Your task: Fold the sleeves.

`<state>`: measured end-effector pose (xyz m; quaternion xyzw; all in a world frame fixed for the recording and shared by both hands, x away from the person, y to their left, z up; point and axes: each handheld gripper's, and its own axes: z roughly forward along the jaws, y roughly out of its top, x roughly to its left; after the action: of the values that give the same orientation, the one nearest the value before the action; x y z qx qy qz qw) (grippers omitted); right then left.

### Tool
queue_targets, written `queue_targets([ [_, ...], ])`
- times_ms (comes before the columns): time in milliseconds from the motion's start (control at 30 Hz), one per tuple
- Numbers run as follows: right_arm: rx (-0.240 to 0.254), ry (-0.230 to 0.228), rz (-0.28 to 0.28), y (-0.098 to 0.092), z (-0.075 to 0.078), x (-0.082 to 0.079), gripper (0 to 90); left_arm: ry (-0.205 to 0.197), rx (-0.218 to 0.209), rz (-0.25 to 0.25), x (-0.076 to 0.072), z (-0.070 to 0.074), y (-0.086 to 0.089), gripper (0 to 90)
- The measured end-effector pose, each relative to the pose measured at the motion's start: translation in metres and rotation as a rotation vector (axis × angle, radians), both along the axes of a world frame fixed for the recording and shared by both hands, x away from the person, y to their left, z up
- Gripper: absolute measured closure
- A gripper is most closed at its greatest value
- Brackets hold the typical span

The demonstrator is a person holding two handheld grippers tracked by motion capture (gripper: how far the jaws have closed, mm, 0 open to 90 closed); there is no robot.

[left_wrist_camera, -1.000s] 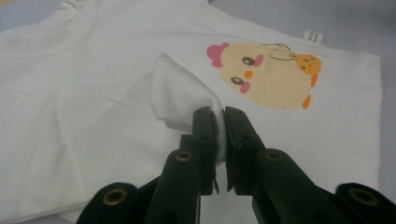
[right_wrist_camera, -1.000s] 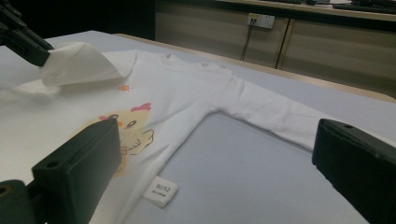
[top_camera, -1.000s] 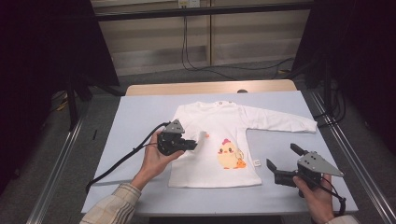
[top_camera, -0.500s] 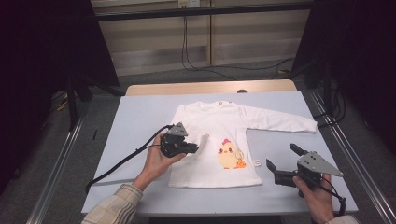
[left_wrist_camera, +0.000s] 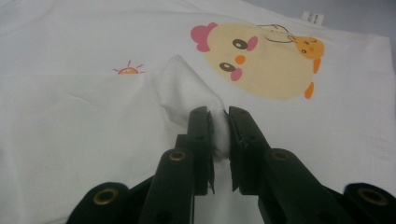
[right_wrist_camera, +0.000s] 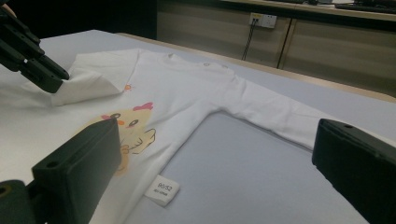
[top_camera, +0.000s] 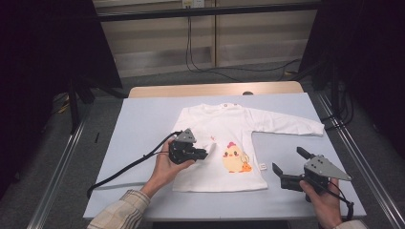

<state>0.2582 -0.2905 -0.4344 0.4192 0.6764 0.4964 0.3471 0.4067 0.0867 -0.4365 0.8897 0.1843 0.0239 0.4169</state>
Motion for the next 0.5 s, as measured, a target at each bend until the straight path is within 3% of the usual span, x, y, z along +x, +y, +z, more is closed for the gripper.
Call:
queue_targets([
  [100, 0.0, 0.0, 0.0, 0.0001, -0.0001, 0.0002, 1.3, -0.012, -0.005, -0.013, -0.0012, -0.0037, -0.0023, 76.7],
  [267, 0.0, 0.0, 0.0, 0.0, 0.0, 0.0, 1.3, 0.003, -0.016, -0.032, -0.0032, -0.0079, -0.005, 74.7],
  [433, -0.001, 0.0, 0.0, -0.0001, -0.0001, 0.0, 1.3, 0.014, -0.041, -0.024, -0.0034, -0.008, -0.0048, 68.6],
  [500, 0.0, 0.001, 0.0, 0.0001, 0.0, -0.0002, 1.3, 0.005, -0.044, -0.03, -0.0057, -0.0078, -0.0051, 61.5],
])
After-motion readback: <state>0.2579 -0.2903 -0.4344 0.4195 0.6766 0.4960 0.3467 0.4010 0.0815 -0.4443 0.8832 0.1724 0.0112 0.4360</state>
